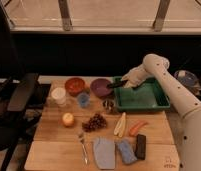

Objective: Place brush in table surface

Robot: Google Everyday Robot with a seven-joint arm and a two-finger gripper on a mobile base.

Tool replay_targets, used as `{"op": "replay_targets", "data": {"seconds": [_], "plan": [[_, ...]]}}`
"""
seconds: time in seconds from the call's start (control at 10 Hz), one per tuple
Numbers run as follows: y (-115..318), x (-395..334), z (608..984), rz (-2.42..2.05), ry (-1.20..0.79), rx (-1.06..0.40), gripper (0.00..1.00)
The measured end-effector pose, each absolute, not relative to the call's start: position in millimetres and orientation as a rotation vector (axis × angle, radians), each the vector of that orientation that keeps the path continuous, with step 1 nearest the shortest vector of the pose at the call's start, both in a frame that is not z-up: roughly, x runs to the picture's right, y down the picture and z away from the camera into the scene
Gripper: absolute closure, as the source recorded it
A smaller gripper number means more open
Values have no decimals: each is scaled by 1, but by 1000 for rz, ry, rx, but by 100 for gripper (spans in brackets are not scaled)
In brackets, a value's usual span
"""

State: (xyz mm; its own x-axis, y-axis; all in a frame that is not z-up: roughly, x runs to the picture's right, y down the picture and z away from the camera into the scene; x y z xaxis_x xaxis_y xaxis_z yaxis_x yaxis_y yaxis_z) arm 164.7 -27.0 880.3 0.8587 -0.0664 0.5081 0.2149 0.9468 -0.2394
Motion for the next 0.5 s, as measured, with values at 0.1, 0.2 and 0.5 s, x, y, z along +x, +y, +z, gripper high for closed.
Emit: {"op": "replay_targets", "data": {"seconds": [0.1,0.2,0.5], "plan": [[-27,168,873,-150,-508,-285,100],[-20,180,862,-141,-484,-270,100],[-3,216,834,-90,-418,-243,100]]}}
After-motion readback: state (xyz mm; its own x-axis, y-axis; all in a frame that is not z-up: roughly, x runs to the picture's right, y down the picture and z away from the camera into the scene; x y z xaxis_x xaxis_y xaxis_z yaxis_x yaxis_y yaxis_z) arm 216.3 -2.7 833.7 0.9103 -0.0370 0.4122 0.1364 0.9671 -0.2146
